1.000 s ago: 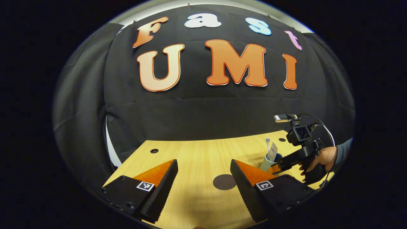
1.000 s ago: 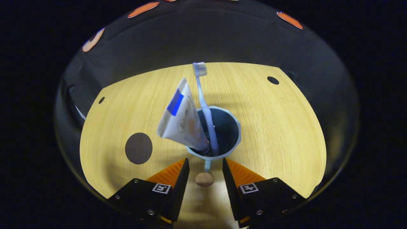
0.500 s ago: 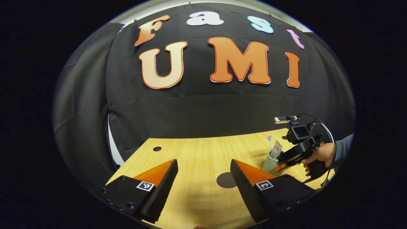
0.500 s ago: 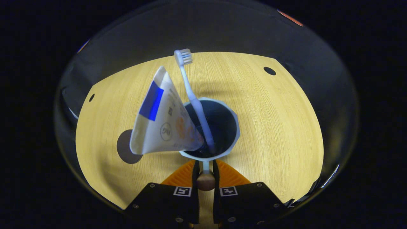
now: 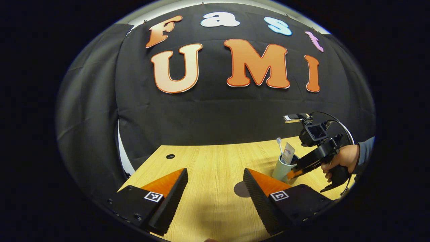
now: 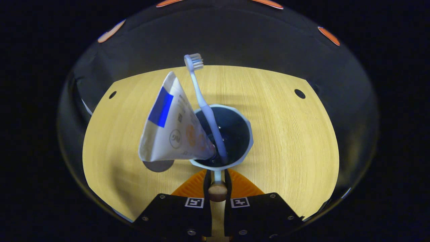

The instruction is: Put the toothbrush and toothpaste on the desktop into the cup, then pick up the cup and place it on the coaster on the desktop.

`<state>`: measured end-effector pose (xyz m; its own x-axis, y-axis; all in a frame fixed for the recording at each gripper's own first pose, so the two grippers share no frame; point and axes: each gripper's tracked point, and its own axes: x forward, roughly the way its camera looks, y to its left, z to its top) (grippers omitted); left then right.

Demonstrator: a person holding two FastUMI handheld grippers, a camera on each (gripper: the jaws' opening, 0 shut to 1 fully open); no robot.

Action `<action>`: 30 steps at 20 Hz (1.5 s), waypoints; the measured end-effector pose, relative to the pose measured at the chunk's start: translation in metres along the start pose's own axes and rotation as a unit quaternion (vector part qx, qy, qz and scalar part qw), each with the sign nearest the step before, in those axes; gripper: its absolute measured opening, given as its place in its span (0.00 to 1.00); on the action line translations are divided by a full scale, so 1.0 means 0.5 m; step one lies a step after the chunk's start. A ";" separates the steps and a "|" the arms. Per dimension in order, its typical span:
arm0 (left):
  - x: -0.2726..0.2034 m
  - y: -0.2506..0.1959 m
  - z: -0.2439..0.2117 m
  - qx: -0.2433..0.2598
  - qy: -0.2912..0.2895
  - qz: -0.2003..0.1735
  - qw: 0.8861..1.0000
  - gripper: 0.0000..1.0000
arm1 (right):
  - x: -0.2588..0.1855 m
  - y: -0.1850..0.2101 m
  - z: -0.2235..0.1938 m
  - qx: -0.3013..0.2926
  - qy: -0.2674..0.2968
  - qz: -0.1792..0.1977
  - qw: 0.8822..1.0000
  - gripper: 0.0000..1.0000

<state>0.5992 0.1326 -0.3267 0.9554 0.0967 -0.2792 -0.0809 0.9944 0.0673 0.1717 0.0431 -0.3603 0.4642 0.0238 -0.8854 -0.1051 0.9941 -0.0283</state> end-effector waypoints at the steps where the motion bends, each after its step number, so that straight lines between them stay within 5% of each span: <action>1: -0.002 0.005 -0.001 0.003 0.000 0.003 1.000 0.99 | 0.002 -0.002 0.001 -0.005 0.000 0.006 1.000 0.15; 15: -0.030 0.122 -0.046 -0.001 0.022 0.051 0.998 0.99 | -0.002 -0.014 0.007 -0.077 0.019 0.062 0.995 0.14; 26: -0.023 0.164 -0.077 0.003 0.032 0.030 0.999 0.99 | -0.014 -0.021 -0.001 -0.082 0.050 0.051 0.994 0.15; 30: -0.020 0.156 -0.074 0.005 0.029 0.017 0.999 0.99 | -0.024 -0.024 0.021 -0.065 0.039 0.055 0.996 0.27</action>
<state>0.5730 0.2107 -0.3543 0.9341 0.1336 -0.3311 -0.1109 0.9900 0.0867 0.1767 0.0318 -0.3446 0.3740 0.1191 -0.9197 -0.2672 0.9635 0.0161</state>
